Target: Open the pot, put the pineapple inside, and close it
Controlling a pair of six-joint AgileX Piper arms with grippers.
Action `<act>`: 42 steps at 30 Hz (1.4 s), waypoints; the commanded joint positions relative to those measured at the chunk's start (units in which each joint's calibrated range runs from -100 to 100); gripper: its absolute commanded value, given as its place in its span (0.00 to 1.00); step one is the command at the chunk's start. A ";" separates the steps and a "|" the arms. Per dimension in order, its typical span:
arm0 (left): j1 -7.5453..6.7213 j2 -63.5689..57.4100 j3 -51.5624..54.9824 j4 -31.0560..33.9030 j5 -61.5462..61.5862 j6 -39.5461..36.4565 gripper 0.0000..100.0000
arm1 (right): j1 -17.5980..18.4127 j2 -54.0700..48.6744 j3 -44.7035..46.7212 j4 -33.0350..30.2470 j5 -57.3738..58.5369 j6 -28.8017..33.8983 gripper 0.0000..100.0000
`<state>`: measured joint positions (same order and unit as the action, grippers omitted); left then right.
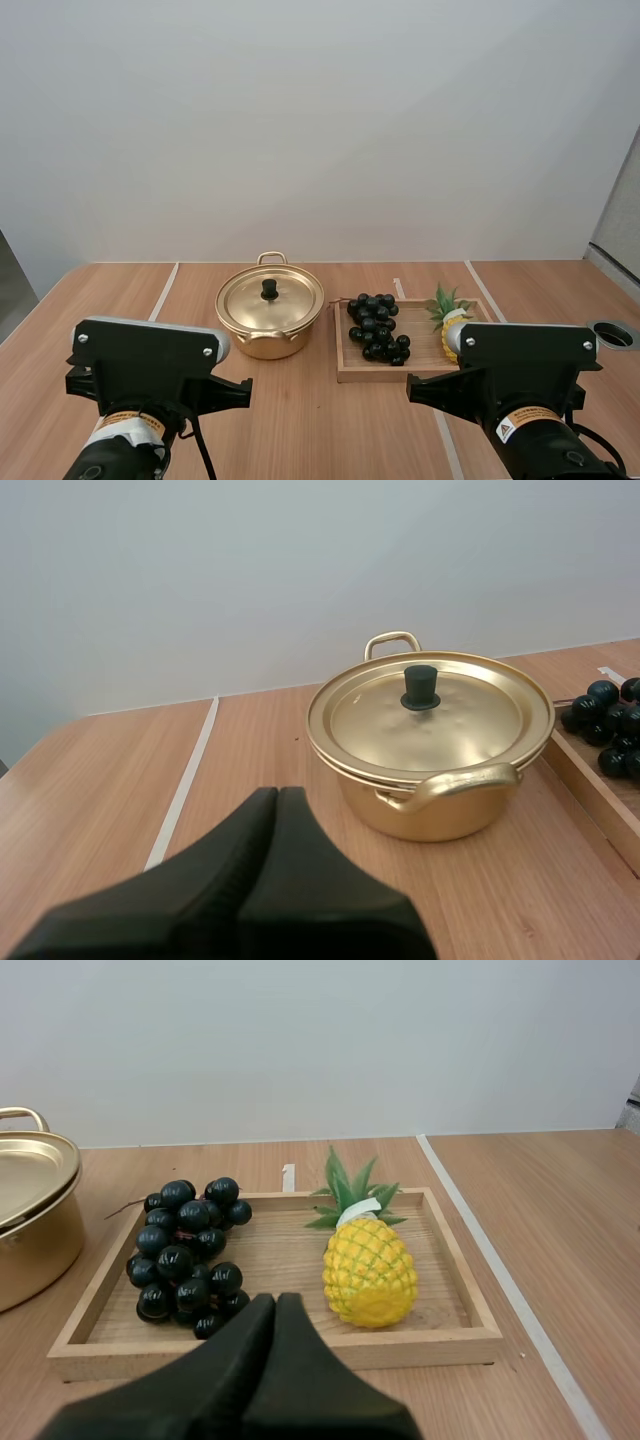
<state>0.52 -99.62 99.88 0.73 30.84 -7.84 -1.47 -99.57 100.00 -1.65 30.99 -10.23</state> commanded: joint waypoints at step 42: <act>-0.11 -0.38 0.12 -0.42 -0.88 -0.26 0.00 | -0.22 -0.43 0.00 -0.43 0.05 -0.07 0.00</act>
<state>0.52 -99.62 99.88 0.73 30.84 -7.84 -1.47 -99.57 100.00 -1.65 30.99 -10.23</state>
